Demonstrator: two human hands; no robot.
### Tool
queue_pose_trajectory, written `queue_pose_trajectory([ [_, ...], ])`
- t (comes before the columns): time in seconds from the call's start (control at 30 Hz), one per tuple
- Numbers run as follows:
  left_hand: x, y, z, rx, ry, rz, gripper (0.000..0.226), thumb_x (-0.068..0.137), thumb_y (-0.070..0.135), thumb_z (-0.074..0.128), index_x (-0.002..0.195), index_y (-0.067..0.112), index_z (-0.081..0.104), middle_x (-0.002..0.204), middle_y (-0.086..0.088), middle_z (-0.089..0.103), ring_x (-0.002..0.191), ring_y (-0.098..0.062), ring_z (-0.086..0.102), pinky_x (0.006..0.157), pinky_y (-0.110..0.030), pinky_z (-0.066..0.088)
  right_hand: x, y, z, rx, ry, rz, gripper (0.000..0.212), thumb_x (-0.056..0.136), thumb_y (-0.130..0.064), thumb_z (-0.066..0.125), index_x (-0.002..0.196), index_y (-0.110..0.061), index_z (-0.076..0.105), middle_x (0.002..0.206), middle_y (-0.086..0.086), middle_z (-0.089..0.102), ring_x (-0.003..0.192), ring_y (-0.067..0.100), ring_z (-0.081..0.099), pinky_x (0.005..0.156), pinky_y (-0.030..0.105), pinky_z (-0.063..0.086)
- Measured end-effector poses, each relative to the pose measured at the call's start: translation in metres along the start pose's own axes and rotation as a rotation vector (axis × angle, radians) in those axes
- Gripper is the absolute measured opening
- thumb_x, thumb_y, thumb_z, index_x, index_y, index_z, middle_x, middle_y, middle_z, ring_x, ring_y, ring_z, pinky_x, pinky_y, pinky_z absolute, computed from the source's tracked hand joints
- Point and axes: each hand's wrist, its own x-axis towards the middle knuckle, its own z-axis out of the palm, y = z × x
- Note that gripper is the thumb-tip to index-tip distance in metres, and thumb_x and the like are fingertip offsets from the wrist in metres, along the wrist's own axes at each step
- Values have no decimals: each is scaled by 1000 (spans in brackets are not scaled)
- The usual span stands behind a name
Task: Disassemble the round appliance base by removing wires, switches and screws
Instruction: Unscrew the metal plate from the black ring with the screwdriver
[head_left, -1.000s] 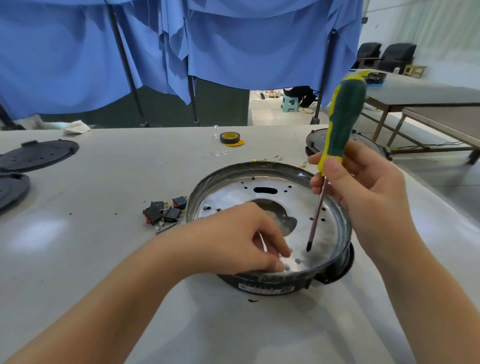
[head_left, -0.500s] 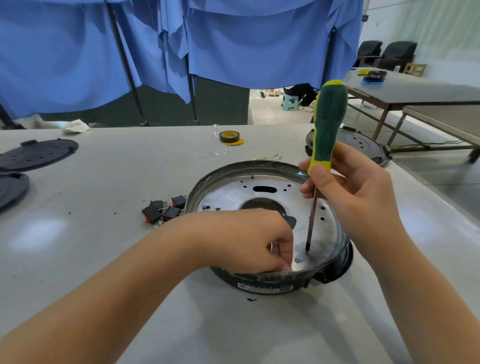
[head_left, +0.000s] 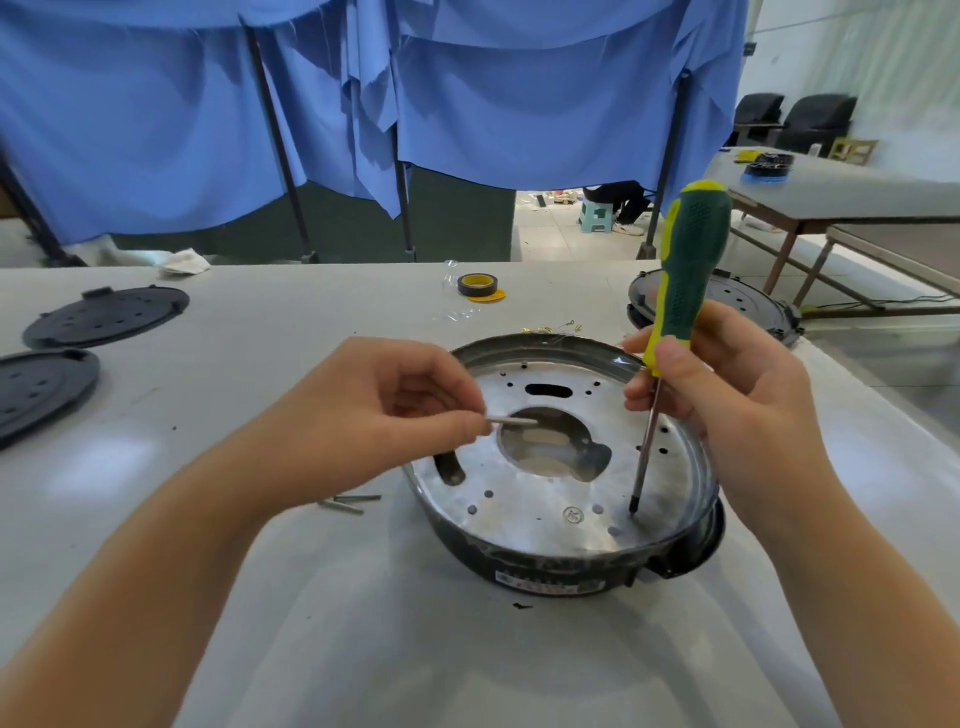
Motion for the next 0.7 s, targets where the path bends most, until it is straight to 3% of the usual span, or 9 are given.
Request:
queue_pose_trajectory([
  [0.17, -36, -50, -21, -57, 360, -123, 21, 79, 1, 70, 79, 22, 75, 79, -2, 76, 74, -10, 72, 64, -11, 52, 4, -5, 1, 42, -30, -3, 30, 85, -20, 56, 114, -15, 61, 88, 2, 70, 67, 17, 66, 68, 27, 57],
  [0.23, -43, -69, -26, -28, 449, -215, 18, 80, 3, 70, 77, 20, 76, 77, -1, 76, 69, -7, 71, 60, -8, 49, 7, -9, 2, 44, -39, -11, 25, 90, -14, 53, 113, -18, 62, 87, 0, 70, 67, 15, 64, 66, 25, 56],
  [0.37, -38, -99, -27, 80, 469, -389, 9, 81, 13, 73, 77, 21, 74, 72, 4, 75, 62, -3, 68, 57, -13, 48, 11, -22, 3, -71, -142, -76, 21, 94, -10, 50, 104, -24, 62, 80, -1, 63, 63, 14, 51, 59, 24, 48],
  [0.47, -26, -108, -25, 118, 499, -427, 3, 80, 19, 75, 77, 18, 74, 66, 2, 73, 57, -2, 65, 51, -9, 45, 10, -32, 1, -346, -290, -60, 19, 84, -26, 50, 99, -34, 60, 80, 13, 55, 61, 20, 45, 61, 28, 43],
  [0.57, -15, -112, -26, 231, 516, -427, 6, 81, 18, 74, 76, 17, 73, 67, 3, 71, 62, -7, 64, 56, -17, 45, 6, -34, -3, -619, -441, 9, 12, 84, -46, 57, 95, -40, 55, 75, 1, 56, 58, 13, 52, 56, 24, 46],
  [0.7, -8, -115, -20, 412, 458, -456, 11, 83, 20, 70, 72, 22, 69, 68, 6, 67, 64, -7, 59, 57, -22, 41, 9, -22, -15, -879, -340, 66, 19, 73, -48, 69, 79, -32, 60, 66, -1, 61, 58, 12, 57, 60, 29, 48],
])
